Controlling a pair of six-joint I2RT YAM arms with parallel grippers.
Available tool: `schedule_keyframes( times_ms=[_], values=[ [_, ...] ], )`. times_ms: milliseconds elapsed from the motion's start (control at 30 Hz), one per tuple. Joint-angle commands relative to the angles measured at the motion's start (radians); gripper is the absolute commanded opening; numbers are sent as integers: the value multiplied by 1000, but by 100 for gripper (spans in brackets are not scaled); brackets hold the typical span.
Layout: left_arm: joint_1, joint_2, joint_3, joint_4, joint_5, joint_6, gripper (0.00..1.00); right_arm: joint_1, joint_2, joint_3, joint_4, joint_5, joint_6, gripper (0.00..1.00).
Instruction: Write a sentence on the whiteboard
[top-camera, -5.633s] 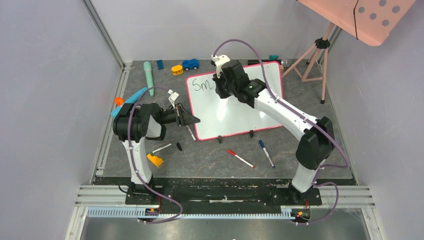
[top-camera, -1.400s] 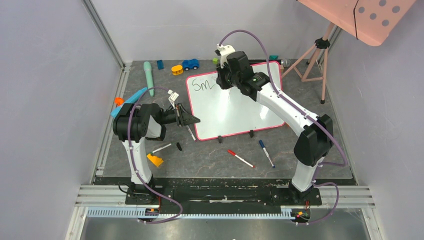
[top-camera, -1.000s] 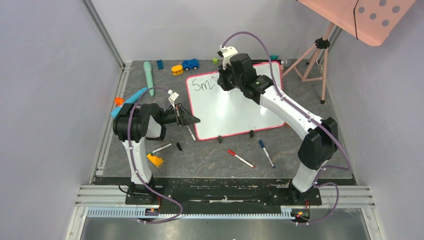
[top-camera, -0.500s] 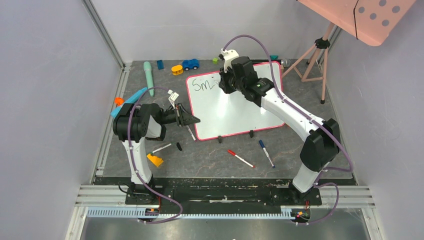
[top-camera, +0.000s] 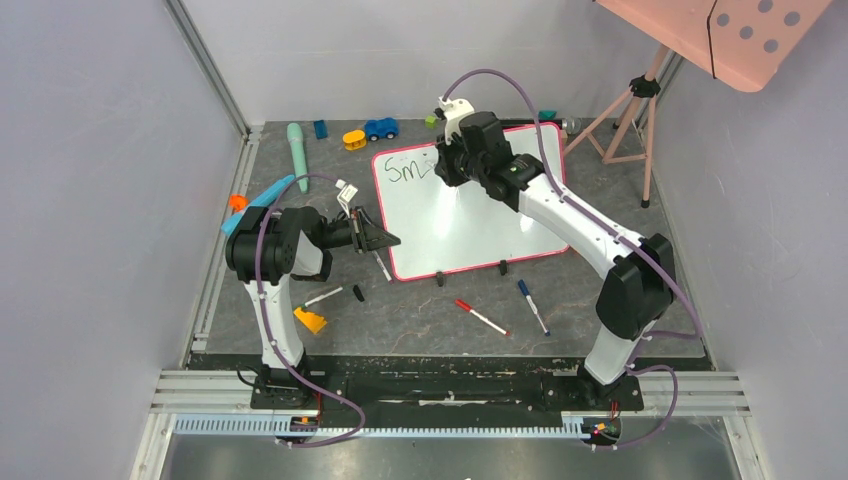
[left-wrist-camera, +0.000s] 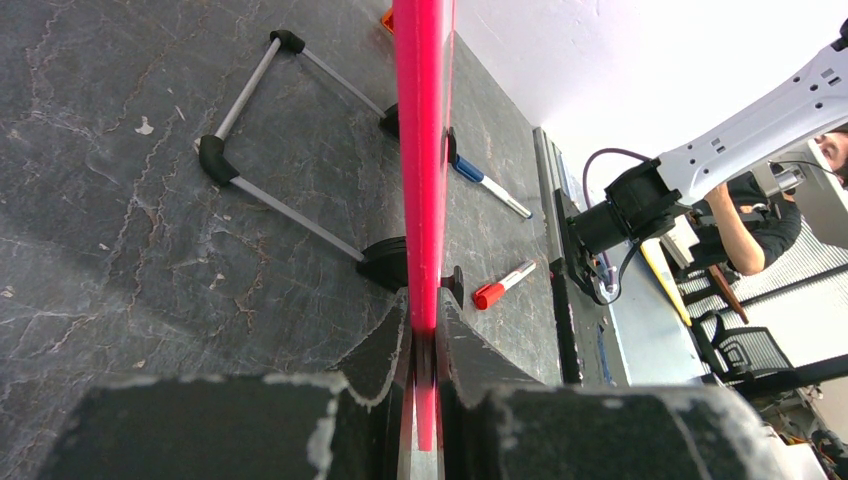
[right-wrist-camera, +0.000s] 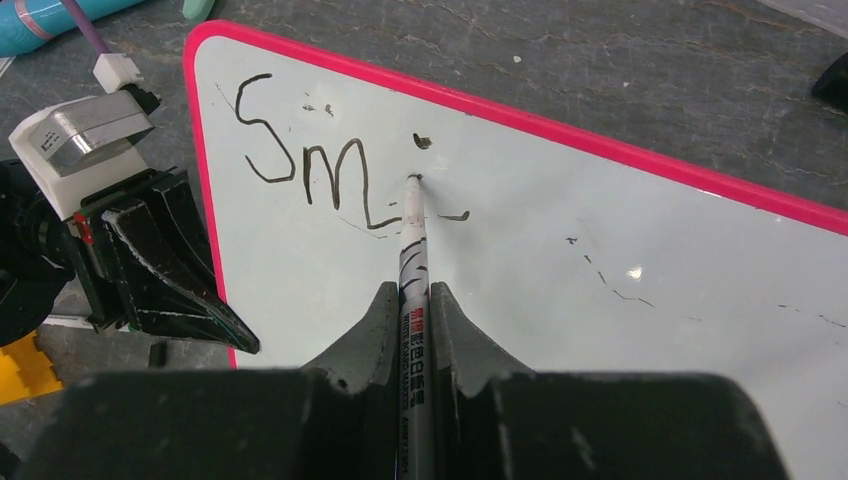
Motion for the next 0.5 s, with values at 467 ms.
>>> schedule_keyframes(
  times_ms=[467],
  values=[
    [-4,1,-18,48,35,55,4,-1,-60,-97,41,-4,8,0]
  ],
)
